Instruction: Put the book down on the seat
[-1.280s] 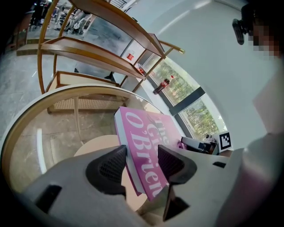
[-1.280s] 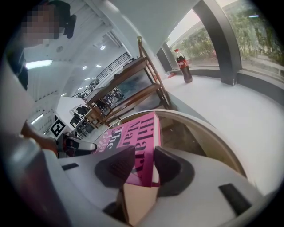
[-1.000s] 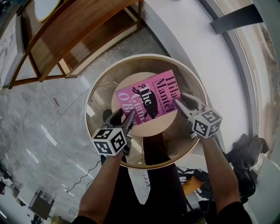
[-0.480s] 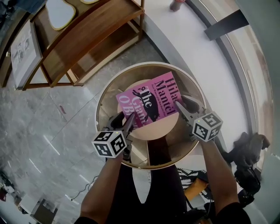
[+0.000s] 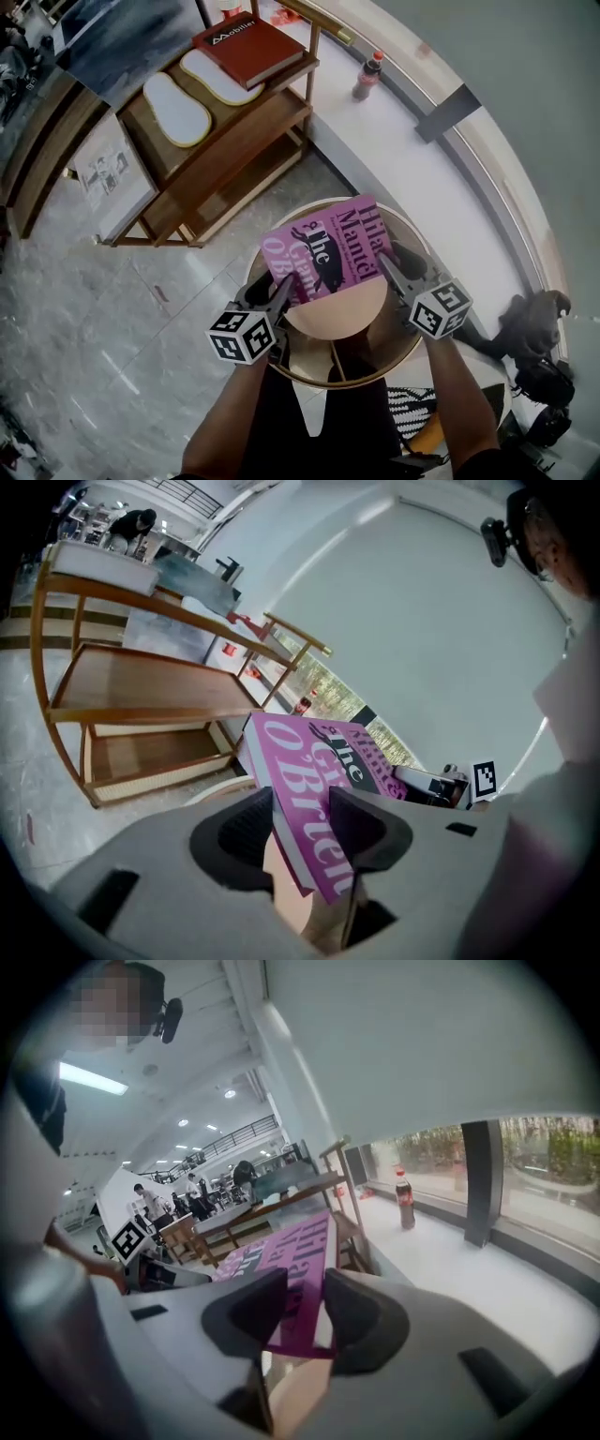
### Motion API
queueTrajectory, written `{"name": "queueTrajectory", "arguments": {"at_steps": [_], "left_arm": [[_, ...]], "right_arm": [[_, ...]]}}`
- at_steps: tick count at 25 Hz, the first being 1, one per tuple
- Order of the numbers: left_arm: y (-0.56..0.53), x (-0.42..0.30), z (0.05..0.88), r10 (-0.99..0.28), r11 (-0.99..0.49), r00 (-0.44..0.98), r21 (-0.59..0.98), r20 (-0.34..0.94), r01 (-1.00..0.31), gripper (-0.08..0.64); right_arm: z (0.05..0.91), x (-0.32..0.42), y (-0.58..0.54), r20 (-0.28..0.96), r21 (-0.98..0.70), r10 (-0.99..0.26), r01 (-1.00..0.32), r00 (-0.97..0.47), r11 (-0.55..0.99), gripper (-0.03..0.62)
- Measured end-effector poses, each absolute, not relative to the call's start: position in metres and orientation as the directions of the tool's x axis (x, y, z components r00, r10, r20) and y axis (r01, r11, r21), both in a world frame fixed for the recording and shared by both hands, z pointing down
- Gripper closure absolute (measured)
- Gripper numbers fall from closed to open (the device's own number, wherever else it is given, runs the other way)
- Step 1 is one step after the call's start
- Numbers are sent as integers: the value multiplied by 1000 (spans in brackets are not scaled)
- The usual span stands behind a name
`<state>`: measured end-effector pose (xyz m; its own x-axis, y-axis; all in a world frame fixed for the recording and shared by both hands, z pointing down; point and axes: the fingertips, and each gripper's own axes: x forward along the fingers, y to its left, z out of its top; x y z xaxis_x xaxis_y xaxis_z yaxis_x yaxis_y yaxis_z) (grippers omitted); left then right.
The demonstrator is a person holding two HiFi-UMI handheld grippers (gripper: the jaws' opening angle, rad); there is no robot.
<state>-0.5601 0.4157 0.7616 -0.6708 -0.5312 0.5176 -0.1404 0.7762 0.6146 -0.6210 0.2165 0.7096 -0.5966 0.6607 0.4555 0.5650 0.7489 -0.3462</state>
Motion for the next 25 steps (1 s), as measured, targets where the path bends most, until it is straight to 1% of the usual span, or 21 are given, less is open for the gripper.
{"name": "queueTrajectory", "arguments": {"at_steps": [7, 11, 17, 21, 25], "left_arm": [[444, -587, 681, -606, 737, -677, 614, 417, -283, 357], [454, -592, 638, -652, 706, -662, 614, 369, -352, 357], [463, -602, 559, -687, 687, -664, 561, 294, -462, 359], [454, -615, 506, -708, 670, -665, 522, 237, -527, 359], [450, -614, 462, -725, 648, -666, 497, 172, -577, 362]], "right_arm": [[611, -627, 241, 355, -284, 587, 514, -727, 809, 463], [556, -618, 251, 298, -259, 545, 483, -784, 836, 472], [479, -603, 257, 235, -201, 502, 464, -832, 863, 472], [427, -601, 247, 162, -178, 466, 439, -870, 881, 474], [384, -591, 244, 99, -140, 441, 426, -892, 894, 475]]}}
